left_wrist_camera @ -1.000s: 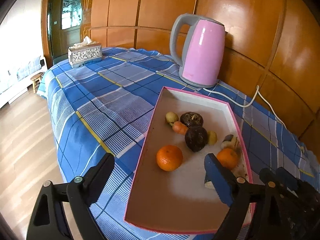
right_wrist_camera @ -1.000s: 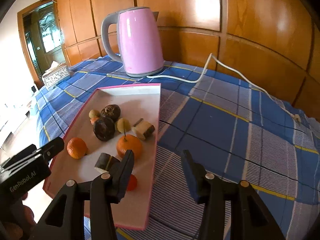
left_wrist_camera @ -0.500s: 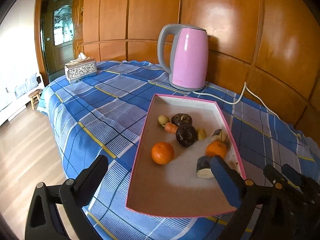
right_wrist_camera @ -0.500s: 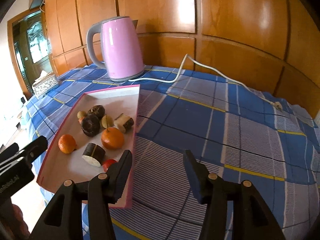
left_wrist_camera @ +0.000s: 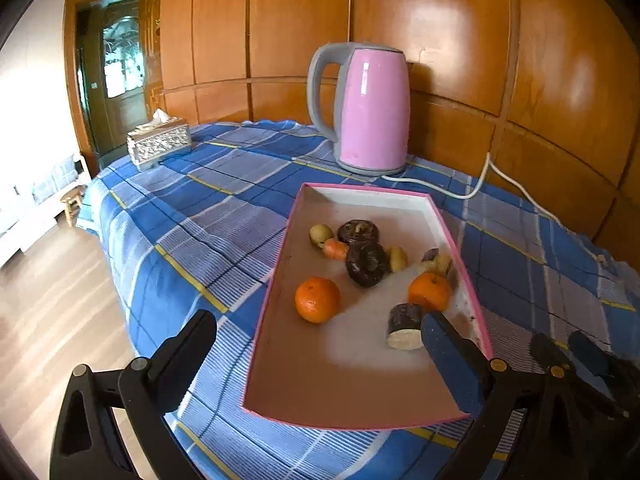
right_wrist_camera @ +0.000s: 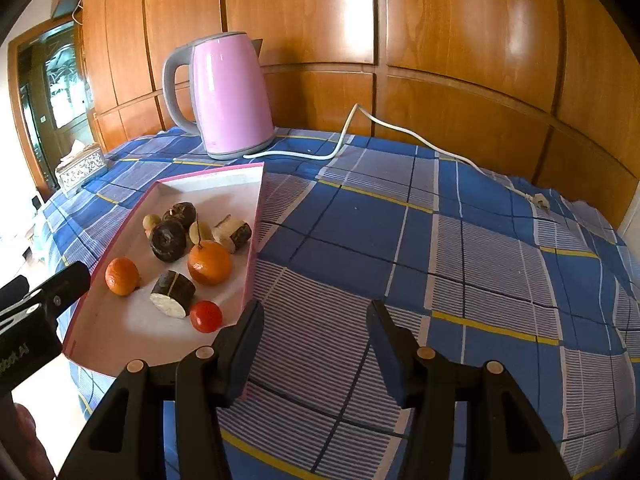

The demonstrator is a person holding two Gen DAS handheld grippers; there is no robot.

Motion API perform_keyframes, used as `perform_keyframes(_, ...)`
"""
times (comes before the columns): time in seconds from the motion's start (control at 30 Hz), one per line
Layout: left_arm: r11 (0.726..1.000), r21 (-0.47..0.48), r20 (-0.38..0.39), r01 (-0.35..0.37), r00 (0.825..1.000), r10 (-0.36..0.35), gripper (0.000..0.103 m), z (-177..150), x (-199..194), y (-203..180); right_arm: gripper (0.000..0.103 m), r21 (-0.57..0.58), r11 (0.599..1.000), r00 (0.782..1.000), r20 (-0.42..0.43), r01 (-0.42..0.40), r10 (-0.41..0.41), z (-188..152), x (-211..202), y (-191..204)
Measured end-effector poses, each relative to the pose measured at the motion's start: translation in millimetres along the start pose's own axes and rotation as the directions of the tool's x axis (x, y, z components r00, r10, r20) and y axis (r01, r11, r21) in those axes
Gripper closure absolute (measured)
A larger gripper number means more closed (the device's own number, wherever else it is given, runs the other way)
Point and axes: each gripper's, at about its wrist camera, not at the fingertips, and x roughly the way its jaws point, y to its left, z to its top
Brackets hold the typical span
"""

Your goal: Organize fruits

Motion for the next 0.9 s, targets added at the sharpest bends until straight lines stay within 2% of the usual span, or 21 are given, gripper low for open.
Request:
perform_keyframes(0.27,1.000,-0.005,0.025,-0.016,1.000,0.016,0.000,-0.8,-2.1,2.4,0.049,-0.003,1.000,1.000,0.006,-0.005,0.005,-0.6,-1.2,-0.1)
perform_keyframes(0.9,1.000,-0.007,0.012,-0.006,1.000,0.006,0.000,-1.1,-0.9,1.7,0.049,-0.009,1.000,1.000,0.008,-0.007,0.007,-1.2,0.9,2.5)
